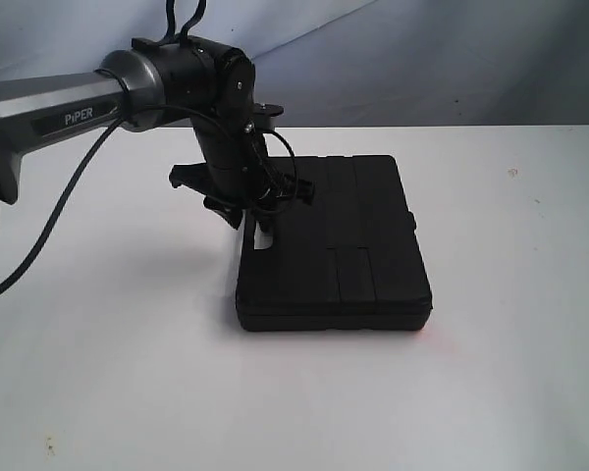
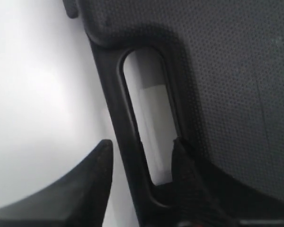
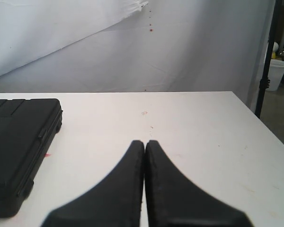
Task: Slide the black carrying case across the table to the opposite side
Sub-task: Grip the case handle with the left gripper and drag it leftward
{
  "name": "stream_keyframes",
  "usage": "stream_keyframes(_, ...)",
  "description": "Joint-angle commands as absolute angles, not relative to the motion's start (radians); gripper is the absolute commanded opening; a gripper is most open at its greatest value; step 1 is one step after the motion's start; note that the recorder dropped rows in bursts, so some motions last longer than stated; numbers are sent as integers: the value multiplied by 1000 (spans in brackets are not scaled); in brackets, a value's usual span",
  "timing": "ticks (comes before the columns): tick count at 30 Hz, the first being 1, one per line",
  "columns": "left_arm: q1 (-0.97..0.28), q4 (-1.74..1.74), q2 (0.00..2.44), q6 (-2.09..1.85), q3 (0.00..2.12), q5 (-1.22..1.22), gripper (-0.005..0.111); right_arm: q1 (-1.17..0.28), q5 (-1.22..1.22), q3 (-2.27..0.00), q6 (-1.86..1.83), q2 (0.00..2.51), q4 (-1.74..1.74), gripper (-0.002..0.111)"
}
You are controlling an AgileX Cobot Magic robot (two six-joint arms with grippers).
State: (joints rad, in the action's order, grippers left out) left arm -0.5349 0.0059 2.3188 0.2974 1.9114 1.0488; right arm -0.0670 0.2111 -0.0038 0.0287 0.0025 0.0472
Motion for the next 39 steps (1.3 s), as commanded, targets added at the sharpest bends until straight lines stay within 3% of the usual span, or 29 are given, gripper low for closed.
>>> stream_keyframes(1, -535, 9, 2315, 339, 1913, 993, 40, -60, 213, 0, 30, 0, 39, 0)
stream_keyframes(30, -498, -25, 2377, 426, 1925, 964, 39, -60, 213, 0, 30, 0, 39, 0)
stream_keyframes(39, -500, -17, 2377, 428, 1925, 979, 11, -60, 213, 0, 30, 0, 39, 0)
